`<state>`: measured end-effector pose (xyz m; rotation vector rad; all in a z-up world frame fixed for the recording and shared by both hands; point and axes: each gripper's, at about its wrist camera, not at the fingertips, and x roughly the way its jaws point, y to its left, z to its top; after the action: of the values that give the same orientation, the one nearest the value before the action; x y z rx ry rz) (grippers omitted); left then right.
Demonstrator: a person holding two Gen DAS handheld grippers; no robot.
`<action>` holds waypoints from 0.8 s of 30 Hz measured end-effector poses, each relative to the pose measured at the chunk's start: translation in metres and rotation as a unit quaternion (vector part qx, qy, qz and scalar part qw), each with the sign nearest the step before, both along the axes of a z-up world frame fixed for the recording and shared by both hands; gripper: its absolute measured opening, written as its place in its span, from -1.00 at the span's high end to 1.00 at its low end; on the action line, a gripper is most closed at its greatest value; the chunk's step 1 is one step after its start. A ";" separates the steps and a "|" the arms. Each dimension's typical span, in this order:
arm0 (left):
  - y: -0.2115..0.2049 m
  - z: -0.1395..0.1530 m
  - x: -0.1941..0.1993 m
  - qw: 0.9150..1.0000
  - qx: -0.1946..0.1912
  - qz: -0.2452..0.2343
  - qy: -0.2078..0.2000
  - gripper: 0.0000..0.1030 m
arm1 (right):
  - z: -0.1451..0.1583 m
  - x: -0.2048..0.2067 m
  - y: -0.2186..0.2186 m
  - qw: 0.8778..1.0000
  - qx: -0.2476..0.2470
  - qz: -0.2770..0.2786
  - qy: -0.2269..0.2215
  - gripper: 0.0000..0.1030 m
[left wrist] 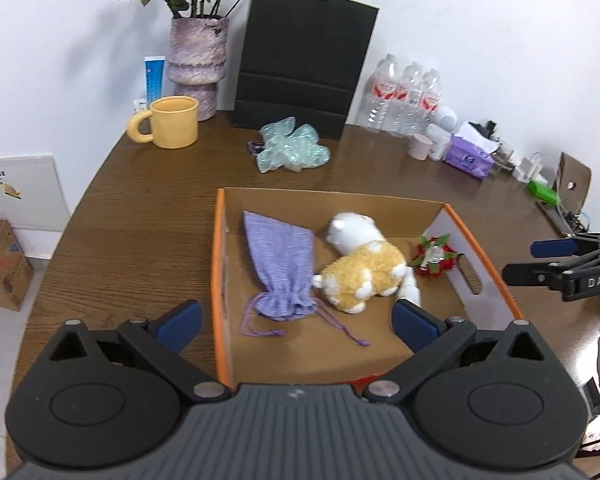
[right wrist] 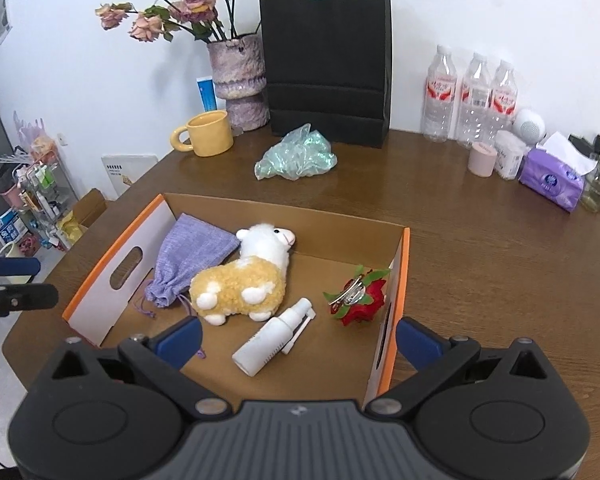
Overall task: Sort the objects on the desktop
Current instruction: 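Move both tools back over the table toward the tissue pack and plastic bag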
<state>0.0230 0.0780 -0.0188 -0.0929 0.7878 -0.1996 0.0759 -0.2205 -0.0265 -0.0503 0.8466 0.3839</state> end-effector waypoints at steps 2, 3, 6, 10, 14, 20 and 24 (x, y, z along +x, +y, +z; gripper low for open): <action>0.003 0.004 0.009 1.000 0.011 0.000 0.007 -1.00 | 0.003 0.009 0.002 1.000 -0.004 -0.001 0.008 -1.00; 0.003 0.007 0.015 1.000 0.017 0.000 0.011 -1.00 | 0.005 0.015 0.003 1.000 -0.009 -0.001 0.010 -1.00; 0.005 0.015 0.033 0.999 0.038 -0.003 0.022 -1.00 | 0.015 0.035 0.010 1.000 -0.022 0.004 0.017 -1.00; 0.010 0.020 0.063 0.998 0.037 -0.001 0.043 -1.00 | 0.031 0.065 0.021 0.999 -0.042 0.012 0.017 -1.00; 0.019 0.025 0.098 0.998 0.037 0.012 0.050 -1.00 | 0.041 0.102 0.034 0.998 -0.052 0.016 0.026 -1.00; 0.033 0.025 0.153 0.996 0.040 0.038 0.071 -1.00 | 0.048 0.167 0.053 0.997 -0.043 0.017 0.063 -1.00; 0.036 0.025 0.186 0.994 0.047 0.042 0.089 -1.00 | 0.048 0.209 0.067 0.995 -0.034 0.021 0.093 -1.00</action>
<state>0.2092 0.1143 0.0064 -0.0538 0.9670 -0.0752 0.2853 -0.1539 0.0212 -0.0961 1.0448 0.4037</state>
